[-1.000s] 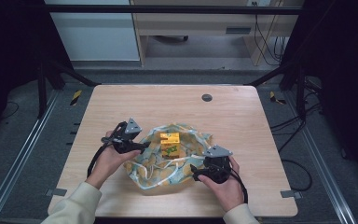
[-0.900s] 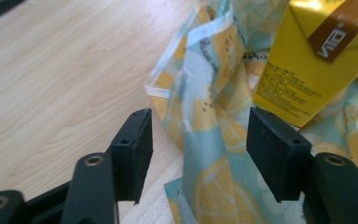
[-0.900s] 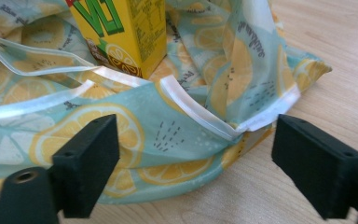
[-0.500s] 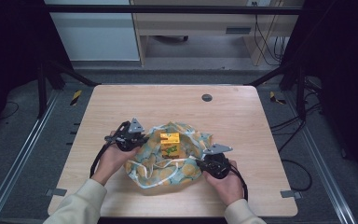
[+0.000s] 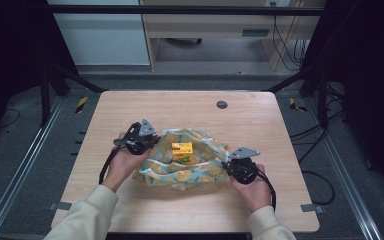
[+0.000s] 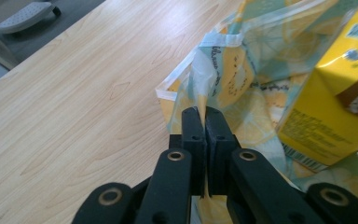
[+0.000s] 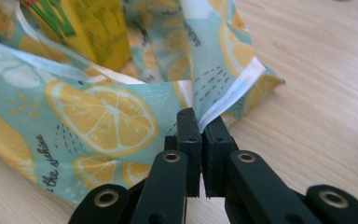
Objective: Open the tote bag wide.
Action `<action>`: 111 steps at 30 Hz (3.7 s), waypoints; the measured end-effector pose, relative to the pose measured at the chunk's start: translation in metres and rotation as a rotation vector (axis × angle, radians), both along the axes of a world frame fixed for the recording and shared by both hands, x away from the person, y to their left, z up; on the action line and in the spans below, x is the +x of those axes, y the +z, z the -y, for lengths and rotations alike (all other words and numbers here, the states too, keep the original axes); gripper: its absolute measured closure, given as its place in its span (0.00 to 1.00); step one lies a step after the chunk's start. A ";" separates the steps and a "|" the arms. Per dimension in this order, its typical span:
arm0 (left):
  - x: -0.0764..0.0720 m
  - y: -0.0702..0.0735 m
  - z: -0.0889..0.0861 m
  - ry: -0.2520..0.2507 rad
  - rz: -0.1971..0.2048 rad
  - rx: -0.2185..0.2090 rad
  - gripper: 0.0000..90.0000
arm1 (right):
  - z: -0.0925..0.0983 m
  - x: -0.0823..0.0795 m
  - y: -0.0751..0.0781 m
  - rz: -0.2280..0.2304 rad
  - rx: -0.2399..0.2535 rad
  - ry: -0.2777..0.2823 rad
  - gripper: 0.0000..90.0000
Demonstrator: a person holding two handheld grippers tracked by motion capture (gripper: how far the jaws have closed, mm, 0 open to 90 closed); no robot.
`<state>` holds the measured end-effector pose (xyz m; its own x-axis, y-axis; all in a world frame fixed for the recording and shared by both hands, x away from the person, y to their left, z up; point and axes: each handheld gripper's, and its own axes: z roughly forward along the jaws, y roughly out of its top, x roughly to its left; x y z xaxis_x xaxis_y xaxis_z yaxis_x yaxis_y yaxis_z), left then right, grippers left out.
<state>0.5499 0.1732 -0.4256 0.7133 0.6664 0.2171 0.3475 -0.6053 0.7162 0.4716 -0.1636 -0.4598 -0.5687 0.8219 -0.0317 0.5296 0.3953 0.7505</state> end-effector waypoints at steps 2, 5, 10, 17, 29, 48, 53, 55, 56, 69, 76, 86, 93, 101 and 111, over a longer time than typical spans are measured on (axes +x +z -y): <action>0.001 -0.004 0.001 0.006 0.000 -0.002 0.98 | 0.004 0.002 -0.005 -0.012 0.002 0.002 0.97; 0.001 -0.010 0.001 0.011 -0.006 0.005 0.98 | 0.007 0.004 -0.008 -0.029 -0.002 0.010 0.97; -0.002 -0.020 -0.002 0.023 -0.008 0.005 0.98 | 0.009 0.004 -0.011 -0.047 -0.006 0.019 0.97; -0.002 -0.033 -0.006 0.038 -0.026 -0.005 0.98 | 0.011 0.006 -0.016 -0.067 -0.005 0.020 0.98; -0.004 -0.038 -0.009 0.043 -0.032 -0.003 0.97 | 0.015 0.004 -0.015 -0.062 -0.001 0.021 0.98; -0.006 -0.050 -0.014 0.062 -0.043 0.009 0.97 | 0.018 0.000 -0.015 -0.072 -0.042 0.024 0.99; -0.007 -0.051 -0.013 0.067 -0.041 0.003 0.97 | 0.018 0.000 -0.015 -0.066 -0.047 0.020 0.99; -0.007 -0.051 -0.013 0.066 -0.039 0.006 0.97 | 0.018 0.000 -0.014 -0.052 -0.056 0.022 0.99; -0.007 -0.051 -0.014 0.065 -0.040 0.011 0.97 | 0.018 0.000 -0.014 -0.048 -0.061 0.019 0.99; -0.004 -0.055 -0.012 0.072 -0.088 0.021 0.99 | 0.018 0.002 -0.015 -0.056 -0.098 -0.001 1.00; -0.003 -0.057 -0.012 0.069 -0.107 0.032 0.99 | 0.018 0.006 -0.019 -0.076 -0.094 -0.010 1.00; -0.004 -0.061 -0.011 0.064 -0.115 0.054 0.99 | 0.019 0.008 -0.023 -0.096 -0.098 -0.014 1.00; -0.004 -0.063 -0.010 0.061 -0.117 0.063 0.99 | 0.018 0.008 -0.025 -0.109 -0.097 -0.017 1.00; -0.007 -0.063 -0.011 0.069 -0.111 0.055 0.98 | 0.019 0.008 -0.027 -0.104 -0.092 -0.019 0.99; -0.008 -0.063 -0.014 0.083 -0.104 0.053 0.95 | 0.017 0.008 -0.029 -0.096 -0.088 -0.020 0.97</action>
<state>0.5415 0.1876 -0.4891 0.6771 0.7132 0.1813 0.4685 -0.6077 0.6413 0.4800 -0.1808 -0.4890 -0.5565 0.8293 -0.0501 0.6058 0.4463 0.6586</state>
